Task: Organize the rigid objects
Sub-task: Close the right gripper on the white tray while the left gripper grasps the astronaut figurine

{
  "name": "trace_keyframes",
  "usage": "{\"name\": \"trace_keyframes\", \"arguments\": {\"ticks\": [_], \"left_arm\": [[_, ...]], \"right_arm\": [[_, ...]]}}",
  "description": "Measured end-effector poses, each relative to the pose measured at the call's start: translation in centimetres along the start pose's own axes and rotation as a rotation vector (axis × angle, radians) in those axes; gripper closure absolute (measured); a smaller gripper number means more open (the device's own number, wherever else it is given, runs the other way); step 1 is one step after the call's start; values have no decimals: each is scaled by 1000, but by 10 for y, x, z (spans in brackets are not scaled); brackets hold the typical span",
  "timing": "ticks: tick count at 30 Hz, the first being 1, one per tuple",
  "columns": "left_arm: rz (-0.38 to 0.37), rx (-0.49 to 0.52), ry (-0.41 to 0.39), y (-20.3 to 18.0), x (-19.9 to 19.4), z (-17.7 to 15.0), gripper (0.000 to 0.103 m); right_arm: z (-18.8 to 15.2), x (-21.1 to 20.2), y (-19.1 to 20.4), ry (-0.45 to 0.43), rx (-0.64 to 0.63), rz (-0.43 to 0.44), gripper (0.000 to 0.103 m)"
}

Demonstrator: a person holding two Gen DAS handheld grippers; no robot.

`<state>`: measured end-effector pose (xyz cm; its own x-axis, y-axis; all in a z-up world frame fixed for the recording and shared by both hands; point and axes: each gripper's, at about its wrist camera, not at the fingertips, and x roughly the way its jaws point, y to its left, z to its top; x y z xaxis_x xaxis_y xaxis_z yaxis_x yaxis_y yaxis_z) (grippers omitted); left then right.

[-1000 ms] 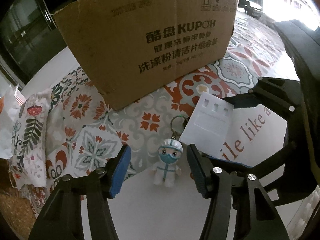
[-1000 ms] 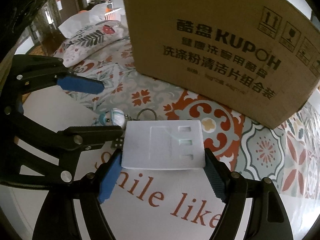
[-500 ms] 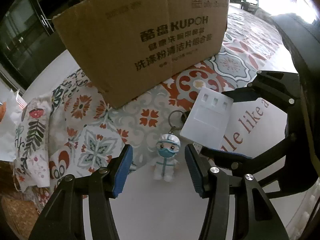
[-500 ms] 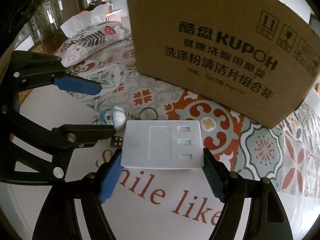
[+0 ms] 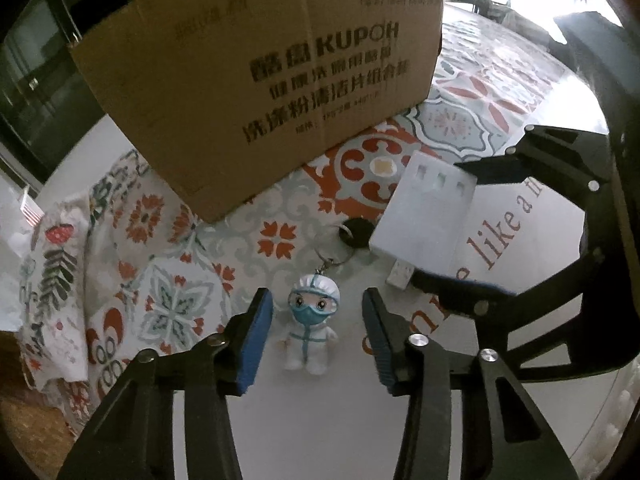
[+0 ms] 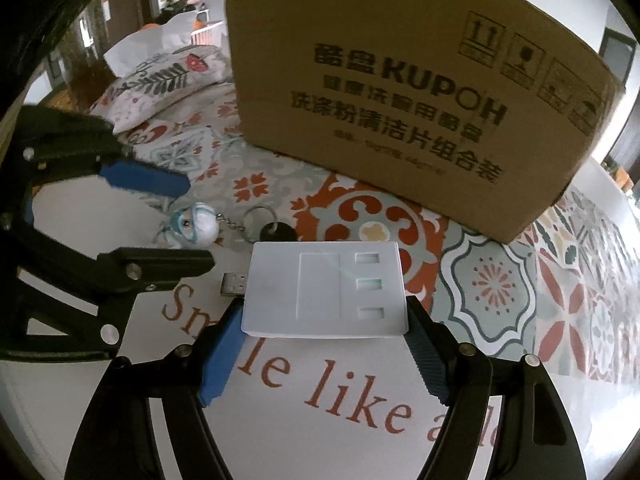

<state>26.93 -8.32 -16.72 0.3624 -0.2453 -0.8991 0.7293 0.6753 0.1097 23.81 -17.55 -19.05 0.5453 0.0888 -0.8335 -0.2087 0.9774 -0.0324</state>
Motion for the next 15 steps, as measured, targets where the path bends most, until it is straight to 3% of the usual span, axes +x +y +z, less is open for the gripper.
{"name": "trace_keyframes", "arguments": {"ticks": [5,7,15], "left_arm": [[-48,-54,7,6,8,-1,67],[-68,-70,5,6,8,-1,75],[-65,-138,-43,8,2,-6,75]], "right_arm": [[2,0,0,-7,16,4,26],[3,-1,-1,-12,22,4,26],[2,-7,-6,-27,54,-24,26]]}}
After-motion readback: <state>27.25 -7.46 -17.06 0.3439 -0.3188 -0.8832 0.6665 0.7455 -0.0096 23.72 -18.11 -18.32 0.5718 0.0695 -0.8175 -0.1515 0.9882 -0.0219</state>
